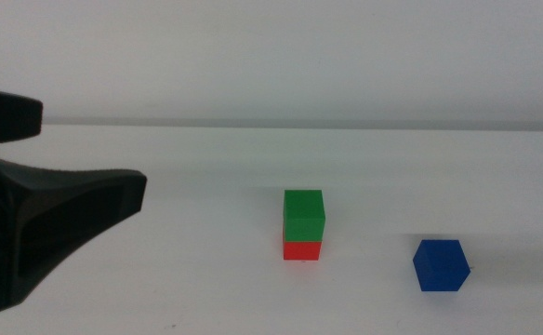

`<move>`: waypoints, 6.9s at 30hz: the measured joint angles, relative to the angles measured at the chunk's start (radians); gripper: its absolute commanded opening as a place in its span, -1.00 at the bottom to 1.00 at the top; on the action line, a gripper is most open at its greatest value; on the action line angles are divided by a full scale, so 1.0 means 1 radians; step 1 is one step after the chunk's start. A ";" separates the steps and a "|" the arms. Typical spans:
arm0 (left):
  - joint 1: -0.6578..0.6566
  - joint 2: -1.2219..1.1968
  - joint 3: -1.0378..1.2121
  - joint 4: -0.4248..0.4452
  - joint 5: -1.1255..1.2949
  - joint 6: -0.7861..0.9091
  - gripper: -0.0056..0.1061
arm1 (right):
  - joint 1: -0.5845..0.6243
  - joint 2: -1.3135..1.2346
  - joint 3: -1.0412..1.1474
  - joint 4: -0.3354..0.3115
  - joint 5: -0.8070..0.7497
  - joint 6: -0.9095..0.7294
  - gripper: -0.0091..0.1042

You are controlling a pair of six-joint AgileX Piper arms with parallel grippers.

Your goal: Stack red cubes first, then green, then blue cubes in a specific spot.

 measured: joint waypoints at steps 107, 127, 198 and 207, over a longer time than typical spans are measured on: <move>0.000 0.000 0.000 0.004 -0.004 0.002 0.78 | 0.723 1.886 -1.706 -0.365 1.120 0.879 -0.69; 0.000 0.000 0.000 0.004 -0.004 0.002 0.78 | 0.756 1.990 -1.717 -0.358 1.127 0.897 -0.69; 0.157 -0.159 0.350 0.115 -0.358 0.002 0.78 | 0.125 0.471 -0.525 -0.009 0.335 -0.057 0.78; 0.439 -0.541 0.796 0.231 -0.621 0.004 0.78 | 0.046 0.163 -0.018 -0.121 0.085 -0.055 0.78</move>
